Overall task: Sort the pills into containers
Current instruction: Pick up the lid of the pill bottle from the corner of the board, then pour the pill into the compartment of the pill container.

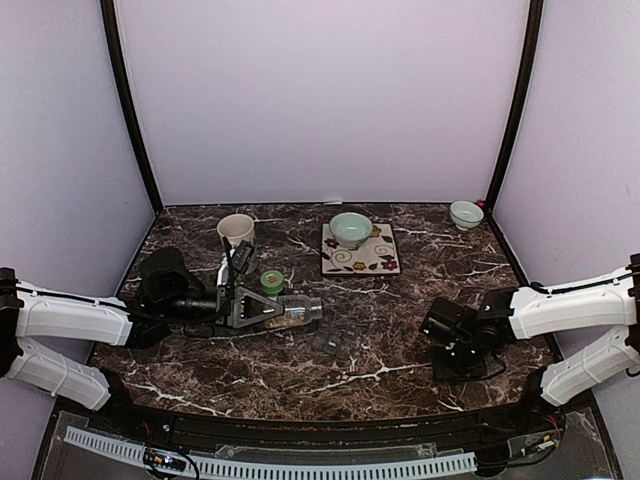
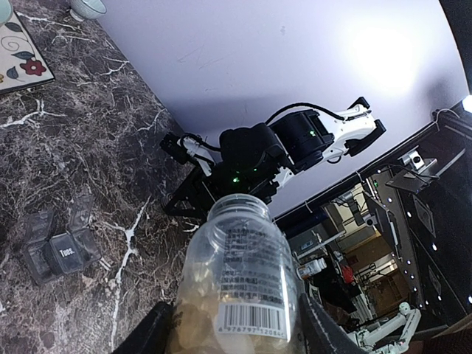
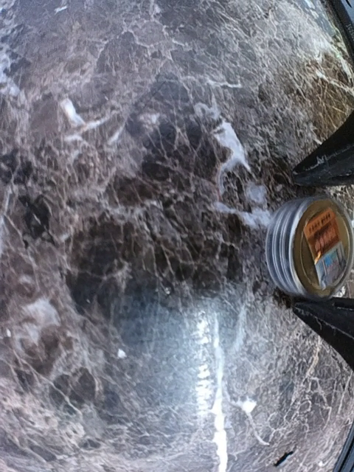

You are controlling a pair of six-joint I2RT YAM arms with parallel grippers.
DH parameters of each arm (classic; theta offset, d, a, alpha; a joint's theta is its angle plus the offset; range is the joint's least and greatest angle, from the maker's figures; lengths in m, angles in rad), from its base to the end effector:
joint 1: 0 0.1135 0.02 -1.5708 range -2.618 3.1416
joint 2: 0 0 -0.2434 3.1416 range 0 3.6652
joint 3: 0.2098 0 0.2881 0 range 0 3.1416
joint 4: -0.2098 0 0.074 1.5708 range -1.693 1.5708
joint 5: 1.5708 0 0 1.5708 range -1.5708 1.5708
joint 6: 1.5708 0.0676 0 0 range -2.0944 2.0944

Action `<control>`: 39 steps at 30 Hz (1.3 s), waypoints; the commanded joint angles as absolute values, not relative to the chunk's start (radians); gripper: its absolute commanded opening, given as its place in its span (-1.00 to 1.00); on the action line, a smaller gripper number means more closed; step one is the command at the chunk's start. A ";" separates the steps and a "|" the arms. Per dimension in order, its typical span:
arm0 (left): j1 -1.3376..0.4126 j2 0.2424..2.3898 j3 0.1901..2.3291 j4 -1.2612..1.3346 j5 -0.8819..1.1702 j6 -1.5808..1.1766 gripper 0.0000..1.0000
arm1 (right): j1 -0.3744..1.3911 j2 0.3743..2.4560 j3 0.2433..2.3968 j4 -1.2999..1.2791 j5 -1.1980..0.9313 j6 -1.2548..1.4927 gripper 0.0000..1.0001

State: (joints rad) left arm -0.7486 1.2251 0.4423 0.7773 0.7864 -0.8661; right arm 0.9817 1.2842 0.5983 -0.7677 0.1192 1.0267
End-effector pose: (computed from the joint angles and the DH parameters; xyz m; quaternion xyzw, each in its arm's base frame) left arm 0.1882 -0.2402 0.1856 0.2313 0.6697 -0.6584 0.2541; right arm 0.1310 0.1816 0.0748 0.0259 0.9962 0.0174 0.0816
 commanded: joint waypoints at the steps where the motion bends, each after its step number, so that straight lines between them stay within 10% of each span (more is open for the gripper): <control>1: -0.742 1.226 0.455 0.824 0.803 -0.843 -1.00 | 0.976 1.314 0.586 -0.724 0.080 1.017 -0.08; 11: -0.736 1.217 0.437 0.824 0.788 -0.839 -1.00 | 0.976 1.294 0.635 -0.728 0.102 0.998 -0.55; 39: -0.790 1.171 0.161 1.001 0.507 -0.917 -1.00 | 0.954 1.393 0.853 -0.596 0.192 0.863 -0.64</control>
State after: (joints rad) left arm -0.7723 1.1309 0.1856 0.8890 0.5438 -0.9062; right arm 0.9737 1.3788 0.8143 -0.6445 0.1638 0.8913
